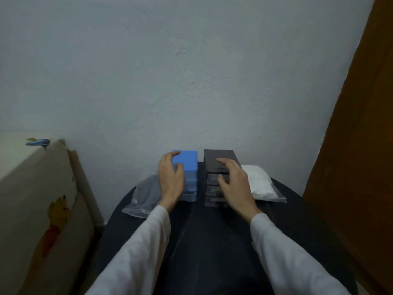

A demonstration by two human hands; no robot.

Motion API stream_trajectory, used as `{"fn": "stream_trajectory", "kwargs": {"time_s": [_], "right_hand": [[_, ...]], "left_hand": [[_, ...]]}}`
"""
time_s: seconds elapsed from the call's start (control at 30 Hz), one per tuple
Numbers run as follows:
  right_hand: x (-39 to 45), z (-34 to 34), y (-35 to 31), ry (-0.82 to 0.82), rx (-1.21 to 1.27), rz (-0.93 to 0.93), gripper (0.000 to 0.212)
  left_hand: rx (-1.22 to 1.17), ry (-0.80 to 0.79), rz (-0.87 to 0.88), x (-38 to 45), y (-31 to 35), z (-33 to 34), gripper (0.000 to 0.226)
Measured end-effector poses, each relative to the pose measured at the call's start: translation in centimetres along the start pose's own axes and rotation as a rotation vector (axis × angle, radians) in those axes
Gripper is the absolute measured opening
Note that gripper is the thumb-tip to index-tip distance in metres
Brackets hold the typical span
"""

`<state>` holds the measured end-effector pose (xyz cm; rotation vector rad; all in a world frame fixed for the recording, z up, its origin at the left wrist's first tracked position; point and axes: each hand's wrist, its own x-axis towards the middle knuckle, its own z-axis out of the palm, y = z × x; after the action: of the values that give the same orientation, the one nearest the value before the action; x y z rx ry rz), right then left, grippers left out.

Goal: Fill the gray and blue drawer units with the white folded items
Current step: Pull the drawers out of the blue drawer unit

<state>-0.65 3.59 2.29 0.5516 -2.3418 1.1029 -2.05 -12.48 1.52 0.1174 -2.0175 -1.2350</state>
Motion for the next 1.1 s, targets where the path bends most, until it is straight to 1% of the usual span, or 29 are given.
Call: {"fn": "stream_trajectory", "kwargs": {"time_s": [0.07, 0.13, 0.23, 0.33, 0.4, 0.5, 0.6, 0.73, 0.87, 0.93, 1.1], "right_hand": [[1.0, 1.6, -1.3, -0.099, 0.059, 0.005, 0.046], [1.8, 3.6, -2.2, -0.192, 0.090, 0.059, 0.050], [2.6, 6.4, -3.2, -0.312, 0.079, 0.225, 0.055], [2.8, 8.3, -3.4, -0.353, 0.082, 0.366, 0.060], [2.8, 8.8, -3.5, -0.359, 0.084, 0.420, 0.065], [2.6, 8.6, -3.5, -0.347, 0.064, 0.421, 0.069], [1.9, 7.8, -3.7, -0.345, 0.055, 0.408, 0.069], [0.3, 6.5, -4.5, -0.359, 0.054, 0.394, 0.070], [-1.9, 4.7, -5.0, -0.347, 0.063, 0.381, 0.068], [-3.0, 3.8, -5.2, -0.342, 0.072, 0.390, 0.066], [-5.5, 1.4, -5.5, -0.289, 0.103, 0.413, 0.060]], "left_hand": [[0.056, -0.006, -0.075, 1.6, -1.1, -0.8, 0.036], [0.072, -0.070, -0.160, 2.8, -2.4, -1.3, 0.040], [0.038, -0.216, -0.279, 3.4, -3.6, -1.4, 0.048], [-0.038, -0.294, -0.342, 2.9, -3.8, -1.2, 0.048], [-0.104, -0.283, -0.351, 2.6, -4.1, -1.0, 0.039], [-0.151, -0.276, -0.349, 2.3, -4.3, -1.1, 0.030], [-0.190, -0.282, -0.347, 1.5, -4.1, -1.4, 0.032], [-0.185, -0.281, -0.334, 0.0, -3.7, -2.0, 0.032], [-0.237, -0.278, -0.315, -2.4, -2.6, -3.2, 0.031], [-0.222, -0.288, -0.307, -3.8, -2.1, -3.7, 0.031], [-0.218, -0.303, -0.303, -6.9, -0.7, -4.7, 0.041]]}}
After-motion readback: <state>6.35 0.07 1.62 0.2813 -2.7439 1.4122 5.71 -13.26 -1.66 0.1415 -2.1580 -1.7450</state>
